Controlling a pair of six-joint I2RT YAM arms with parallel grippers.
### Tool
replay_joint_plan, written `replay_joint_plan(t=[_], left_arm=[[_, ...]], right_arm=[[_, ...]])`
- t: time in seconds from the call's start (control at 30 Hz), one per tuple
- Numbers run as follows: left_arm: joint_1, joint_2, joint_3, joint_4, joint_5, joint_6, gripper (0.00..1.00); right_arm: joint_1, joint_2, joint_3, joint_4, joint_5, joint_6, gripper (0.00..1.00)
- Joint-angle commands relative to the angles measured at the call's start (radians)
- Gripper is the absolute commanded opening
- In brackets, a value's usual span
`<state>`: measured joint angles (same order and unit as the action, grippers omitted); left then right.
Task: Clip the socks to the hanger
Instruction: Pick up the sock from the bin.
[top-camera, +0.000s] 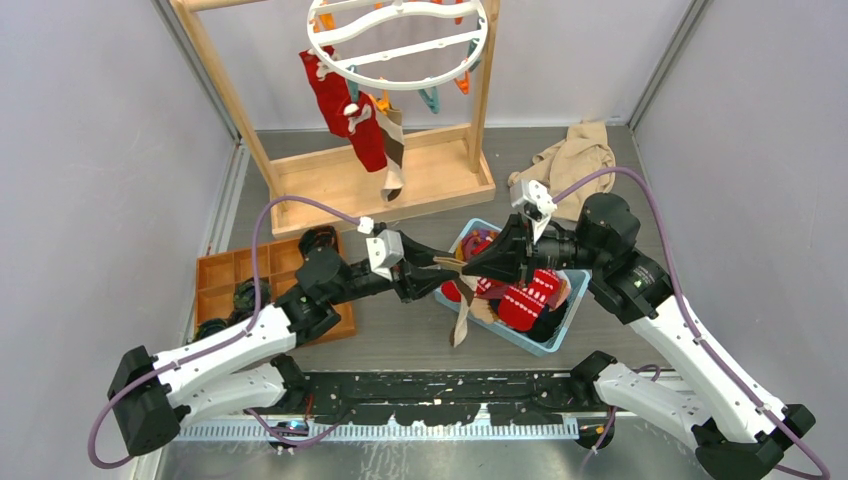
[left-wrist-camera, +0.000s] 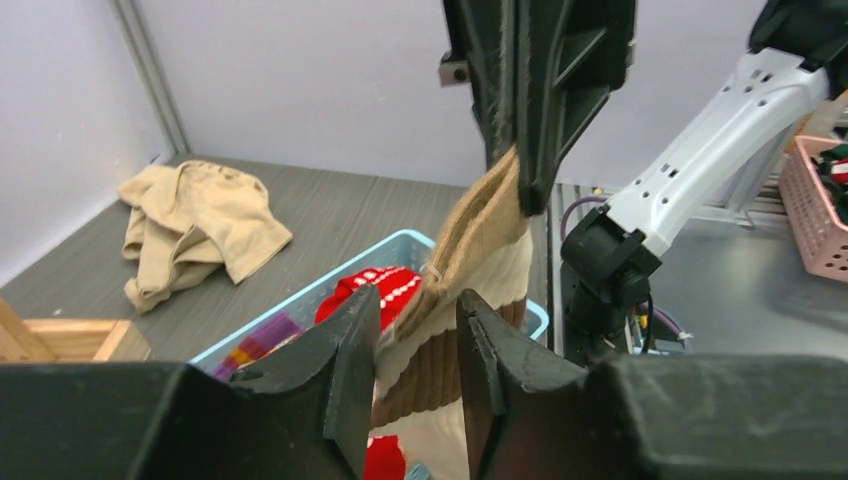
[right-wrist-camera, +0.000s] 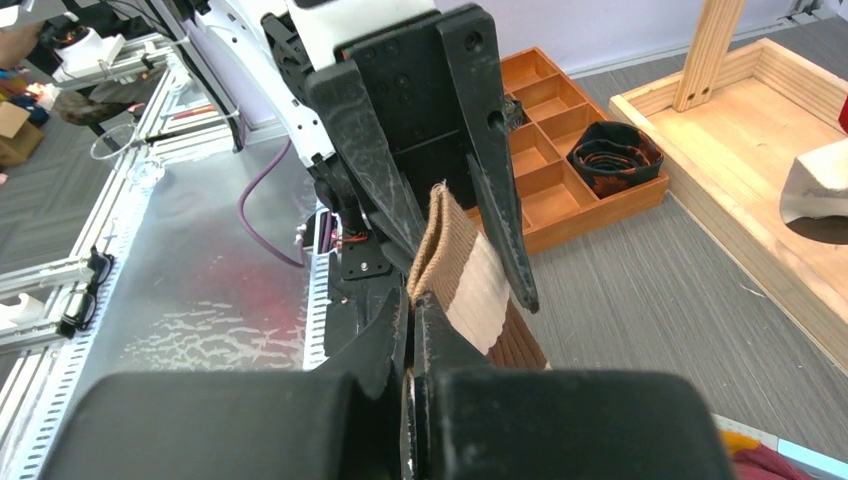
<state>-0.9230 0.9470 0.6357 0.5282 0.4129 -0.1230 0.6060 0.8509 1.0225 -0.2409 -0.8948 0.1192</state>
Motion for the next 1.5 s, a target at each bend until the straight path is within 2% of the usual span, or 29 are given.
replay_joint_plan(t=[0.0,0.1,0.27,0.33,0.4,0.43,0.6,0.73,0.87,1.0,1.47], left_arm=[[0.000,-0.012,0.031,0.152,0.071,-0.035,0.37],[0.000,-0.033,0.009,0.173,0.090,-0.048,0.44],[0.000,-0.050,-0.011,0.194,0.137,-0.063,0.42],[0.000,-0.045,-0.009,0.197,0.148,-0.068,0.32],[0.000,-0.037,-0.003,0.195,0.156,-0.069,0.08],[0.000,-0.031,0.001,0.192,0.159,-0.069,0.01],[0.005,-0.024,0.000,0.187,0.165,-0.066,0.00],[0.028,-0.038,-0.011,0.193,0.169,-0.082,0.00],[0.042,-0.059,-0.014,0.188,0.181,-0.095,0.00],[0.046,-0.064,-0.015,0.182,0.186,-0.099,0.00],[0.048,-0.033,-0.014,0.240,0.200,-0.128,0.00]], right_arm=[[0.002,-0.018,0.021,-0.025,-0.021,-0.063,0.01],[0.002,-0.022,0.019,-0.034,-0.016,-0.075,0.01],[0.002,-0.019,0.021,-0.030,-0.019,-0.075,0.01],[0.003,-0.019,0.022,-0.028,-0.029,-0.076,0.01],[0.002,-0.018,0.021,-0.028,-0.034,-0.076,0.01],[0.001,-0.019,0.021,-0.026,-0.038,-0.076,0.01],[0.002,-0.022,0.024,-0.023,-0.060,-0.077,0.04],[0.002,-0.031,0.019,-0.062,-0.100,-0.136,0.31],[0.003,-0.040,0.015,-0.117,-0.148,-0.245,0.43],[0.002,-0.040,0.010,-0.108,-0.157,-0.277,0.44],[0.011,-0.020,-0.023,-0.017,-0.096,-0.238,0.42]])
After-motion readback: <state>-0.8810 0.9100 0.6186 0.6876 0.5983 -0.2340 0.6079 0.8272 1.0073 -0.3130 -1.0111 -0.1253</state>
